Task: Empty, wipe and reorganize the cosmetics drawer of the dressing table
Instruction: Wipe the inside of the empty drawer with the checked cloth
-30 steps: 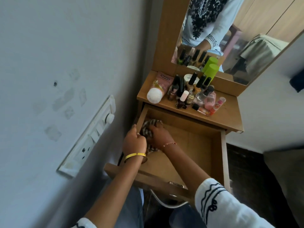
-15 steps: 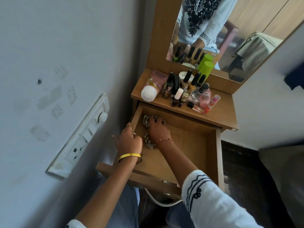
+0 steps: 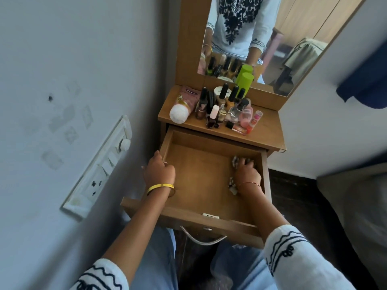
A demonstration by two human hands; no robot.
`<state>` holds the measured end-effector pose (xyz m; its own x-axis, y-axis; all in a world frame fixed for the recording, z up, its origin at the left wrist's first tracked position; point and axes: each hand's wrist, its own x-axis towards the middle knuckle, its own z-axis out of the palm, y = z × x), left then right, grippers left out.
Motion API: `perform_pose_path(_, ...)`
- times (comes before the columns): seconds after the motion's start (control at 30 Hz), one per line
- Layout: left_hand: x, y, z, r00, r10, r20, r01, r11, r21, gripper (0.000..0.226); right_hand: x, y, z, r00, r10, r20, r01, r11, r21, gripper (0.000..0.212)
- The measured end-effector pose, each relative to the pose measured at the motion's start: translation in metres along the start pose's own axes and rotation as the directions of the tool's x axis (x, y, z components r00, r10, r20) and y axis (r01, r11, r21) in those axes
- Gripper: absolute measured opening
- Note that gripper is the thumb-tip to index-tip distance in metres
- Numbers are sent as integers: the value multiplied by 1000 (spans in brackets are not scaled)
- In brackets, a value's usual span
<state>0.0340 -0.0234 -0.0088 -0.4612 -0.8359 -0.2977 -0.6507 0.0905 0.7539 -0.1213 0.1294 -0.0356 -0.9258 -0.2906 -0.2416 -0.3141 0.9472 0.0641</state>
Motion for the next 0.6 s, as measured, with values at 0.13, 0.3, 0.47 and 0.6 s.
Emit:
perform_pose_path(0.13,-1,0,0,1000,12,-3,-12,1000,-27,57,-15,-4,-2,993,42,110,-40,999,-19,58)
perform_pose_path(0.3,1,0,2,1000,-1,-4,1,999,-44,53,-38,-34,6,971,-19,239,7,999,48,54)
perform_pose_path(0.47,3,0,2,1000,-14,3,14,997,-70,50,-44,-82,-2,920,-289,265,223,942,252,59)
perform_pose_path(0.6,0,3,-3,999,-36,-7,35,990,-134,47,-65,-114,2,752,-601,269,491,784,379,66)
